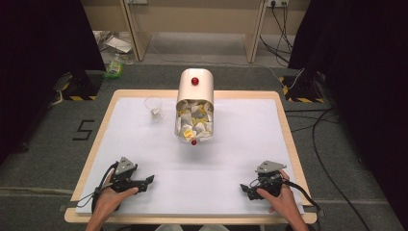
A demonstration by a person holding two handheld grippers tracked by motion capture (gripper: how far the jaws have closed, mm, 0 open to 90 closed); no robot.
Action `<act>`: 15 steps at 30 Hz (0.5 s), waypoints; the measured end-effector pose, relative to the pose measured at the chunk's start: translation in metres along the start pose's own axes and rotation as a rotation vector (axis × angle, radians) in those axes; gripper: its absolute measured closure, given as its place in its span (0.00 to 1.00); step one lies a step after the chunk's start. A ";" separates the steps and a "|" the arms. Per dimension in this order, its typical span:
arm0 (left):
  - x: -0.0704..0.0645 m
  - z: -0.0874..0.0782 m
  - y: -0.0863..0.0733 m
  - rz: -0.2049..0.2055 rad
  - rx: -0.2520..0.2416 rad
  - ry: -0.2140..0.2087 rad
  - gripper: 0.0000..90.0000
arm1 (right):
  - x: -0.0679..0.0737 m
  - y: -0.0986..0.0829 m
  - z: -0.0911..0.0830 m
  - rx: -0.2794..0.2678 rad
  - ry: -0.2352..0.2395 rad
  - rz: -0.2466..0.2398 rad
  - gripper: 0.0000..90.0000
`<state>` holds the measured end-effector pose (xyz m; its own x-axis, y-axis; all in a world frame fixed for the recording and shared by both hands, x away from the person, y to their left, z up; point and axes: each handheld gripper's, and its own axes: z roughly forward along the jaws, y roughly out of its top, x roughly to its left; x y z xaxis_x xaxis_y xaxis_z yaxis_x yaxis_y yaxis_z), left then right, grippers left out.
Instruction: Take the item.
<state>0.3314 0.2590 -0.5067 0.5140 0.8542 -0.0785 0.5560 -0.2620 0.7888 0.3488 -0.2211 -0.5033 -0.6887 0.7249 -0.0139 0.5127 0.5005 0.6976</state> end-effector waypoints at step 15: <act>-0.004 -0.011 -0.009 0.030 -0.013 0.013 0.18 | 0.000 0.000 0.000 0.000 0.000 0.000 0.00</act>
<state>0.3169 0.2627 -0.5064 0.5215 0.8520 -0.0469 0.5318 -0.2816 0.7987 0.3488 -0.2211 -0.5034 -0.6888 0.7248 -0.0138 0.5125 0.5004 0.6978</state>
